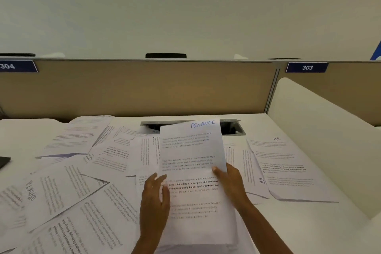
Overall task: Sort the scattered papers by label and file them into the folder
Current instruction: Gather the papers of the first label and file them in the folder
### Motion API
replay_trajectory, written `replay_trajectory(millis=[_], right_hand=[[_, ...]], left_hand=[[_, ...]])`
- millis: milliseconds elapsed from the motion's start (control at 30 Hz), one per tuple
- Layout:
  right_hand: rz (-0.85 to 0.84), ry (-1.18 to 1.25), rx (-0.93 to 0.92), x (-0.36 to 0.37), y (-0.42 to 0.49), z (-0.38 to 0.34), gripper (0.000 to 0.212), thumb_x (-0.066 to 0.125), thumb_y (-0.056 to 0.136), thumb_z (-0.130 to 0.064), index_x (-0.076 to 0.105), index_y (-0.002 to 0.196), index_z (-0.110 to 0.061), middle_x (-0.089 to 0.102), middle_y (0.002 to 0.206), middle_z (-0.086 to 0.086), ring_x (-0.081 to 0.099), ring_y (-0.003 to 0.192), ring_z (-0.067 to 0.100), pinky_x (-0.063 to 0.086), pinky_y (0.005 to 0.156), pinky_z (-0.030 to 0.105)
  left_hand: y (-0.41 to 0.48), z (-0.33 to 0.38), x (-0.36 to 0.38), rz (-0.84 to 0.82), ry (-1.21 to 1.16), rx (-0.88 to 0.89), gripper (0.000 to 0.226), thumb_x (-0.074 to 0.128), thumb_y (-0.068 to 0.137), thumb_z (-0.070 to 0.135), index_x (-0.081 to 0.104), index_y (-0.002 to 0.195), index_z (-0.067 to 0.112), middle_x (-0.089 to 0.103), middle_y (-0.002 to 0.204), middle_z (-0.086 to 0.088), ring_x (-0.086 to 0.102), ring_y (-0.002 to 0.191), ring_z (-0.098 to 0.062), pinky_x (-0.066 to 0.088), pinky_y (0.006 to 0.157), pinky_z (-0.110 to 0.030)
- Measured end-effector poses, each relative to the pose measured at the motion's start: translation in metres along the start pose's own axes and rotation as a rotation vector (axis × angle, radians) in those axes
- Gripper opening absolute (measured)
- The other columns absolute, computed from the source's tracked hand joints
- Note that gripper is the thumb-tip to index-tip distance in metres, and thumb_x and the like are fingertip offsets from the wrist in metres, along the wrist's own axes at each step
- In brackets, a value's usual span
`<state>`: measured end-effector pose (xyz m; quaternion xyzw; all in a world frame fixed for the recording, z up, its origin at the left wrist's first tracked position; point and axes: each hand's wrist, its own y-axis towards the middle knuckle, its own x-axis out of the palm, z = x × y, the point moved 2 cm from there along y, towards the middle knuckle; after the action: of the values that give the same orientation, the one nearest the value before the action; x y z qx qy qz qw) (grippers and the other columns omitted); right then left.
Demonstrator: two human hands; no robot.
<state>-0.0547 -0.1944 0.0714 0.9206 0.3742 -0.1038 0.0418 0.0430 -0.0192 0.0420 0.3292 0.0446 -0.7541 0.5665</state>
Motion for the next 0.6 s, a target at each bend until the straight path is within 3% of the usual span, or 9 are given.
replay_trajectory(millis=[67, 167, 267, 333, 433, 600], right_hand=[[-0.041, -0.077, 0.036, 0.005, 0.002, 0.014, 0.035, 0.059, 0.078, -0.046, 0.059, 0.095, -0.015, 0.068, 0.088, 0.004, 0.067, 0.074, 0.014, 0.052, 0.054, 0.015], [-0.083, -0.181, 0.056, 0.012, 0.007, 0.037, 0.056, 0.052, 0.061, -0.065, 0.058, 0.087, -0.016, 0.069, 0.085, 0.003, 0.069, 0.074, 0.018, 0.054, 0.059, 0.020], [-0.121, -0.240, 0.081, 0.021, 0.006, 0.045, 0.036, 0.055, 0.080, -0.048, 0.056, 0.092, -0.015, 0.067, 0.091, 0.005, 0.066, 0.073, 0.012, 0.054, 0.060, 0.016], [-0.137, -0.339, 0.065, 0.026, 0.005, 0.050, 0.026, 0.052, 0.090, -0.035, 0.055, 0.104, -0.014, 0.064, 0.102, 0.003, 0.064, 0.083, 0.012, 0.054, 0.069, 0.019], [-0.096, -0.498, 0.048, 0.034, 0.002, 0.056, 0.038, 0.050, 0.091, -0.036, 0.049, 0.122, -0.014, 0.055, 0.119, 0.003, 0.056, 0.106, 0.018, 0.048, 0.090, 0.029], [-0.103, -0.635, 0.045, 0.050, -0.004, 0.058, 0.051, 0.051, 0.090, -0.036, 0.037, 0.135, -0.015, 0.044, 0.134, 0.007, 0.039, 0.126, 0.020, 0.035, 0.103, 0.030]], left_hand=[[0.000, -0.021, -0.003, 0.005, 0.123, -0.128, 0.030, 0.053, 0.089, 0.019, 0.059, 0.118, 0.010, 0.047, 0.135, -0.014, 0.044, 0.125, -0.032, 0.038, 0.102, -0.043], [-0.005, -0.041, -0.007, 0.032, 0.275, -0.289, 0.029, 0.058, 0.085, 0.014, 0.063, 0.113, 0.009, 0.053, 0.126, -0.017, 0.045, 0.118, -0.034, 0.040, 0.097, -0.046], [-0.008, -0.050, -0.012, 0.019, 0.332, -0.378, 0.033, 0.055, 0.087, 0.019, 0.059, 0.118, 0.010, 0.054, 0.123, -0.017, 0.048, 0.113, -0.032, 0.042, 0.094, -0.042], [-0.008, -0.052, -0.013, 0.006, 0.338, -0.397, 0.037, 0.053, 0.088, 0.022, 0.054, 0.124, 0.011, 0.054, 0.124, -0.015, 0.048, 0.113, -0.030, 0.043, 0.093, -0.040], [-0.006, -0.049, -0.014, 0.025, 0.280, -0.420, 0.039, 0.052, 0.089, 0.022, 0.051, 0.126, 0.012, 0.055, 0.121, -0.017, 0.050, 0.111, -0.031, 0.045, 0.090, -0.041], [0.001, -0.048, -0.011, -0.010, 0.059, -0.571, 0.045, 0.053, 0.089, 0.020, 0.042, 0.133, 0.011, 0.050, 0.130, -0.018, 0.047, 0.118, -0.034, 0.040, 0.098, -0.045]])
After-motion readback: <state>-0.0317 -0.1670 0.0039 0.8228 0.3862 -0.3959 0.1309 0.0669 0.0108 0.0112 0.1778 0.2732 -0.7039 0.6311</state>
